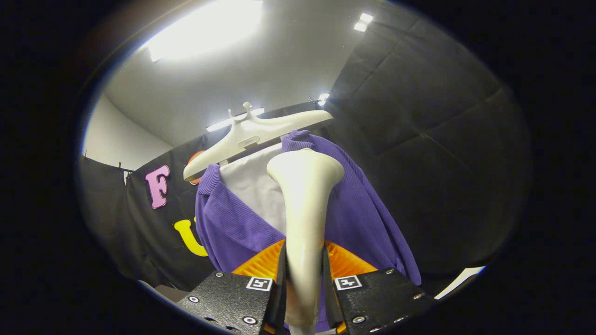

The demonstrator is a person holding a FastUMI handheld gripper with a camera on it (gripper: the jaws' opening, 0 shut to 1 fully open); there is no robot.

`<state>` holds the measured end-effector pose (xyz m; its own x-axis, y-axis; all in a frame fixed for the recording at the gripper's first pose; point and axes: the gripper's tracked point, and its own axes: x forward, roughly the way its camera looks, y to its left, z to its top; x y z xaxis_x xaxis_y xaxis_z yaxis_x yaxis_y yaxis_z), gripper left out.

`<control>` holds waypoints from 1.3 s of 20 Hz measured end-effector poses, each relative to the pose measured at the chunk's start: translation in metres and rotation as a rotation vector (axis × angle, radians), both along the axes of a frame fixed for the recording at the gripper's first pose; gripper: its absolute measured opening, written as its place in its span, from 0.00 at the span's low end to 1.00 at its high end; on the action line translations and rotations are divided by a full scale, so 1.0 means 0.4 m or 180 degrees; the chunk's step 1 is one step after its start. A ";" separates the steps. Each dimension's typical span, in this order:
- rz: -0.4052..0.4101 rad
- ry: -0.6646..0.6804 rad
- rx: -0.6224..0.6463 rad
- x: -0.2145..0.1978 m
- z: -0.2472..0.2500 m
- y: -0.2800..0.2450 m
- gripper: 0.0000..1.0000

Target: Iron the clothes twice with a garment steamer, once on the left side and once on the right side.

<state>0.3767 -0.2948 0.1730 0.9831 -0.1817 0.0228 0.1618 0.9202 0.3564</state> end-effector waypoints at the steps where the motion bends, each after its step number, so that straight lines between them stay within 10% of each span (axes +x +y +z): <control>1: -0.0009 0.0042 0.0024 0.011 -0.015 -0.006 0.34; 26: -0.0062 0.1183 0.0361 -0.163 -0.503 -0.035 0.35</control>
<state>0.3116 -0.3087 -0.0282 0.9169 -0.1814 -0.3556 0.3162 0.8738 0.3694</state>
